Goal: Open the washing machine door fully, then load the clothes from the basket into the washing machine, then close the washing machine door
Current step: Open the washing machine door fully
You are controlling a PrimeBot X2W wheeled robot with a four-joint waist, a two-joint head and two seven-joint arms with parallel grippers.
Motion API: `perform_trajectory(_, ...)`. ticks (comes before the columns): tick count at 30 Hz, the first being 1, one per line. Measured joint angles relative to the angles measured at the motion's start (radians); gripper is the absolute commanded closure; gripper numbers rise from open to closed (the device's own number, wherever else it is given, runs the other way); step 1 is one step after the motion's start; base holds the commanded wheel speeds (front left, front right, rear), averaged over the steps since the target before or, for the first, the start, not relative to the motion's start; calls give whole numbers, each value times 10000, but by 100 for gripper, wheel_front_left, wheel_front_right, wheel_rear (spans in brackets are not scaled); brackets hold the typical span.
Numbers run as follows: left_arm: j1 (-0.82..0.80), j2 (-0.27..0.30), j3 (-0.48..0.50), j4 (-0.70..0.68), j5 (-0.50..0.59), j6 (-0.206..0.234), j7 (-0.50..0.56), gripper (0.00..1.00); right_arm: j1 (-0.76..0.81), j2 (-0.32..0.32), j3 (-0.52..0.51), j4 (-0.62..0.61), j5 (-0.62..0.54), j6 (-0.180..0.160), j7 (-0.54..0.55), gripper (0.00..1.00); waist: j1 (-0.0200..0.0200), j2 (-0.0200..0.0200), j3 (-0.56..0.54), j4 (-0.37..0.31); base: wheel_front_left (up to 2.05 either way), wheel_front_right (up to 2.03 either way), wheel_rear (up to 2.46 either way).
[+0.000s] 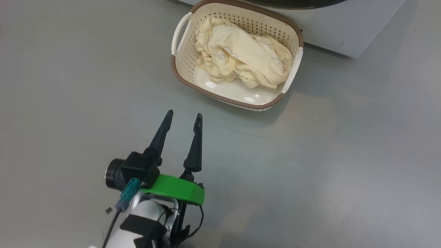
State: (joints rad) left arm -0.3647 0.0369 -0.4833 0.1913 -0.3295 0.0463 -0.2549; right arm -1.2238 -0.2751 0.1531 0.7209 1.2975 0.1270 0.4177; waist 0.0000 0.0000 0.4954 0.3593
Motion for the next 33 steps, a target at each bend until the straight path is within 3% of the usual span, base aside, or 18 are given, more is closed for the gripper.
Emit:
perform_trajectory(11,1,-2,-69,-13,-79,46,0,0,-629,138,-568,1409,897,2,708,100,0,0,68,97,0,0,0)
perform_trajectory(33,1,-6,-82,-13,-79,84,0,0,-952,314,-476,2036,1365,0,2046,100,0,1,-108,103,0,0,0)
